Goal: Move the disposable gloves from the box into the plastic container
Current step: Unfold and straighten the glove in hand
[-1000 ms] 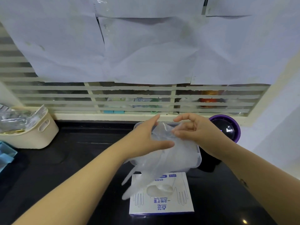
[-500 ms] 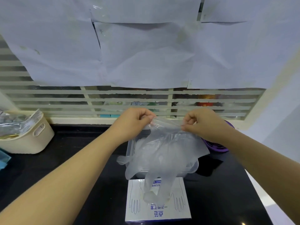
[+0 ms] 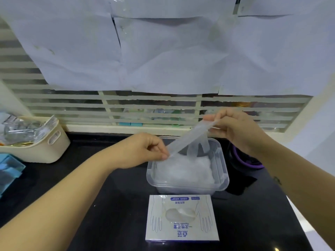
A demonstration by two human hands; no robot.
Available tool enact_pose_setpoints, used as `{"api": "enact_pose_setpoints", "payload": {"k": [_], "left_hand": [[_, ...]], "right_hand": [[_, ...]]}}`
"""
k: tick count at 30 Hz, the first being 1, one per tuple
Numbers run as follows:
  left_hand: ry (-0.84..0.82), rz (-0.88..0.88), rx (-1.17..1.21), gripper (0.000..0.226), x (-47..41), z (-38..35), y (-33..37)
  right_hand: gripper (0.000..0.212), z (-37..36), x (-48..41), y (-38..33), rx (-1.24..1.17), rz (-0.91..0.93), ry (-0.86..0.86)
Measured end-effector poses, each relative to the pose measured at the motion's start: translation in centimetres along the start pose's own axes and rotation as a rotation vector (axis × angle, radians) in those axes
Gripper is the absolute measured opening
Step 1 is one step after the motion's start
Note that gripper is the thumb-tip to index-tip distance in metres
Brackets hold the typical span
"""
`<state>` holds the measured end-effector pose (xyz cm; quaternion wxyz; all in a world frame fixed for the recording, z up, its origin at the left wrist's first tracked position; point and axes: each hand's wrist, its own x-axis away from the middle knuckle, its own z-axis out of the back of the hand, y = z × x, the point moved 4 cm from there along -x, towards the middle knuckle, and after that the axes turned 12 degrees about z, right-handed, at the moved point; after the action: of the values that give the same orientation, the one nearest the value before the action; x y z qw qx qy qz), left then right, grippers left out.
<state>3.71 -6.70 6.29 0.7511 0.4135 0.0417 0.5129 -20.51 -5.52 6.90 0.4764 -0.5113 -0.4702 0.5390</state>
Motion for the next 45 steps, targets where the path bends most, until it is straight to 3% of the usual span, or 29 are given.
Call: {"api": "enact_pose_setpoints", "payload": {"k": [3, 5, 7, 9, 10, 12, 14, 16, 20, 23, 26, 28, 30, 33, 34, 37, 38, 40, 41, 43, 45], "left_hand": [[-0.287, 0.111, -0.100, 0.012, -0.4, -1.9, -2.6], [-0.375, 0.174, -0.034, 0.013, -0.7, -2.5, -3.7], [-0.211, 0.215, 0.203, 0.015, -1.5, -1.7, -4.4], [0.020, 0.208, 0.507, 0.028, -2.5, -0.6, -5.1], [0.048, 0.209, 0.616, 0.045, -3.0, -0.3, -5.2], [-0.098, 0.248, 0.680, 0.095, -4.2, -1.4, -5.2], [-0.314, 0.310, 0.625, 0.115, -5.0, -3.6, -4.7], [-0.490, 0.301, 0.634, 0.118, -5.6, -5.3, -4.0], [-0.603, 0.203, 0.938, 0.114, -5.8, -7.0, -1.7], [-0.554, 0.082, 1.185, 0.109, -6.1, -6.6, -1.2], [-0.433, 0.029, 1.227, 0.088, -6.2, -4.6, -2.0], [-0.349, 0.099, 1.188, 0.059, -6.4, -3.2, -3.3], [-0.268, 0.133, 1.078, 0.044, -6.6, -2.1, -4.0], [-0.058, 0.132, 0.600, 0.030, -7.6, -1.5, -4.0], [0.050, 0.185, 0.427, 0.031, -7.9, -1.2, -4.3], [0.343, 0.382, 0.086, 0.066, -9.5, -0.6, -7.0], [0.503, 0.378, -0.019, 0.065, -9.4, -0.2, -7.1], [0.790, 0.119, -0.279, 0.053, -8.9, -0.3, -5.2], [0.814, -0.083, -0.376, 0.046, -8.6, -1.1, -3.4], [0.507, -0.349, -0.560, 0.039, -8.7, -4.3, -0.5], [0.137, -0.206, -0.692, 0.041, -10.4, -7.5, -1.2]], "right_hand": [[0.029, -1.2, 0.2, -0.7, -0.102, 0.089, -0.040], [0.023, -2.0, 0.4, -1.9, -0.006, 0.180, -0.085], [0.025, -2.7, 0.6, -3.2, 0.098, 0.267, -0.099], [0.021, -3.0, 0.7, -4.2, 0.043, 0.296, -0.092], [0.019, -3.2, 0.6, -4.6, 0.027, 0.310, -0.099], [0.018, -3.6, 0.6, -5.4, 0.058, 0.352, -0.119], [0.017, -3.8, 0.3, -5.9, 0.059, 0.388, -0.135], [0.025, -3.8, 0.1, -6.2, 0.025, 0.399, -0.127], [0.021, -2.9, -0.2, -6.1, -0.004, 0.421, -0.114], [0.029, -1.4, -0.9, -5.0, 0.003, 0.392, -0.033], [0.035, -0.2, -1.3, -3.0, 0.138, 0.350, -0.032], [0.034, 0.4, -1.4, -0.7, 0.300, 0.272, -0.069], [0.024, 0.6, -1.2, 2.2, 0.429, 0.140, -0.126], [0.018, 0.3, -1.3, 7.0, 0.677, -0.039, -0.223], [0.016, 0.1, -1.4, 8.3, 0.756, -0.073, -0.254], [0.012, -0.6, -1.6, 11.0, 0.887, -0.120, -0.321], [0.011, -0.8, -1.7, 11.6, 0.919, -0.128, -0.339], [0.009, -1.2, -1.9, 12.6, 0.976, -0.144, -0.367], [0.008, -1.4, -2.0, 13.0, 1.008, -0.149, -0.386], [0.010, -1.8, -2.0, 13.9, 1.094, -0.166, -0.446], [0.017, -2.2, -2.1, 14.9, 1.167, -0.188, -0.512]]}}
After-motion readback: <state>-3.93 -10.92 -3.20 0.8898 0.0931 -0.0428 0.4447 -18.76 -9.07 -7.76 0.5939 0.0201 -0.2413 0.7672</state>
